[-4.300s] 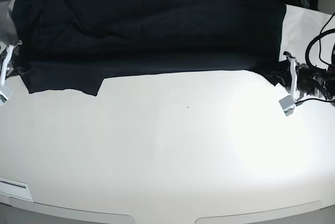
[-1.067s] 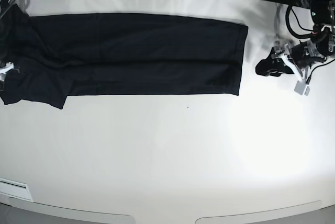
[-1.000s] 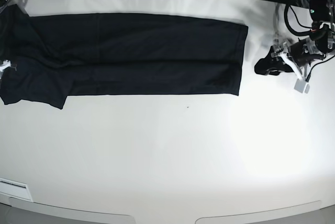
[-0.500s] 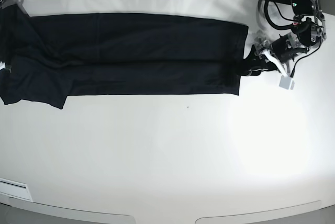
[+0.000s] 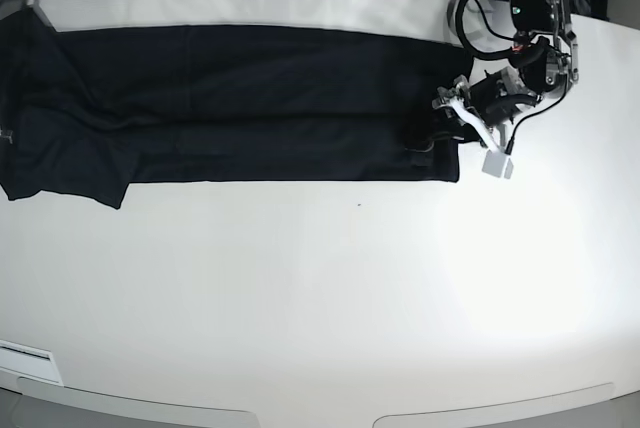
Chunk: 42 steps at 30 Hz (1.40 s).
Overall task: Fold the T-shirt properly
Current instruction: 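Grasp the strip's end with the left gripper and drag it toward the right gripper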
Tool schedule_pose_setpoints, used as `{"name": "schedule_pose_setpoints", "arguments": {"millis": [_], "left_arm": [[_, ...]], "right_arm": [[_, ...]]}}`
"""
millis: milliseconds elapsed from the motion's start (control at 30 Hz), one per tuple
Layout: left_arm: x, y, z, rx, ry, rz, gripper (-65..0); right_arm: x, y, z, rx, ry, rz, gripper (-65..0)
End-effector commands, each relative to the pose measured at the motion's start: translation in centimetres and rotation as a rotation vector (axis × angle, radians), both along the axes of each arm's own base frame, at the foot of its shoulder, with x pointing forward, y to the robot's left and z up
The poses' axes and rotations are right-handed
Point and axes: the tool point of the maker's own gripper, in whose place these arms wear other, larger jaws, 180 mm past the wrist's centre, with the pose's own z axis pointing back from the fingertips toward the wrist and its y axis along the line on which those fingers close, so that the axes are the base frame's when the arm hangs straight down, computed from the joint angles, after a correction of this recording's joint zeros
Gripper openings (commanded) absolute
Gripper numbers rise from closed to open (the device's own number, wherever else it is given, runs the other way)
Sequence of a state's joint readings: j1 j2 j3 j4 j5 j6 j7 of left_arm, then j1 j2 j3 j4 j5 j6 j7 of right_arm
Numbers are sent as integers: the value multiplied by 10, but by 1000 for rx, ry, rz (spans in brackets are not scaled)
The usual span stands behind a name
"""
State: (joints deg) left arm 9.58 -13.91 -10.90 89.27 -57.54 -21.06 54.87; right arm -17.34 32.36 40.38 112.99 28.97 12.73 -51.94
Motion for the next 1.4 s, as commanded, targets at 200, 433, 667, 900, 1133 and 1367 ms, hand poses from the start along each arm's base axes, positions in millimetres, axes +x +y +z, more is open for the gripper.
{"name": "schedule_pose_setpoints", "arguments": {"millis": [200, 433, 667, 900, 1133, 1367], "left_arm": [[-1, 24, -18, 92, 86, 61, -650], [19, 75, 9, 124, 6, 138, -650], [24, 74, 36, 47, -74, 59, -650], [23, 48, 69, -136, -167, -31, -650], [29, 15, 110, -234, -326, -186, -650], [23, -54, 113, -395, -320, -256, -650]], "right_arm": [[17, 22, 24, 33, -49, 160, -353], [13, 91, -5, 243, -1, 442, -650], [11, 92, -104, 312, 121, 389, -650], [-8, 112, -183, 297, 337, 416, -650], [-9, 120, -186, 313, 353, 420, -650], [-10, 117, -187, 311, 360, 401, -650]]}}
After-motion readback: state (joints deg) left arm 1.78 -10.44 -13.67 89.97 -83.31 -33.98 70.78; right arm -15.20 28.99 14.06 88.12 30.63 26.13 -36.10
